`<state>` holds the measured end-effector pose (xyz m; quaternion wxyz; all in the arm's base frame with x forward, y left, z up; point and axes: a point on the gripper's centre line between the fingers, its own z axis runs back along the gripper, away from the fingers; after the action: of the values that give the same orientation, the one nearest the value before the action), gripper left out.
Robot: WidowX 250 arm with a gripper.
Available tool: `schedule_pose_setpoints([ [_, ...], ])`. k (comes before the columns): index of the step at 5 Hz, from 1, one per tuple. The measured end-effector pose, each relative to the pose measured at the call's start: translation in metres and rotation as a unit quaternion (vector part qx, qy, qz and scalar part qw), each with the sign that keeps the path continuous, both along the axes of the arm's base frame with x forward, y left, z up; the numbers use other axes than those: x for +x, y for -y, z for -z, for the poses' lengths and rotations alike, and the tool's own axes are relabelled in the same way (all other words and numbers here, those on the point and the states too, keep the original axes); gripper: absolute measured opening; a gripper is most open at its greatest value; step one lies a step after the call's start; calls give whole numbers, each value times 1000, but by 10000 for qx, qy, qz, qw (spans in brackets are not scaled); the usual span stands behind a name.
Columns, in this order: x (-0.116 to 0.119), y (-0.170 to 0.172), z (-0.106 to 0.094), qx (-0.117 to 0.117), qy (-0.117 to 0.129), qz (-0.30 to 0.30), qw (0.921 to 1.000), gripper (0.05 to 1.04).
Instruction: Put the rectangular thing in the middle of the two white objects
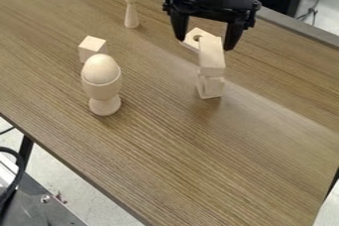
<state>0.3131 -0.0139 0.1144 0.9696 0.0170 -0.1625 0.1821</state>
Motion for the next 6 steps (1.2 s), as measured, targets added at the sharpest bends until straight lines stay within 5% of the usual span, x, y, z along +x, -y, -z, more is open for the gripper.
schedule_pose_setpoints([
  [3, 5, 6, 11, 115, -59, 15, 9999, 1001],
  [6, 6, 10, 24, -35, -57, -36, 10000, 948],
])
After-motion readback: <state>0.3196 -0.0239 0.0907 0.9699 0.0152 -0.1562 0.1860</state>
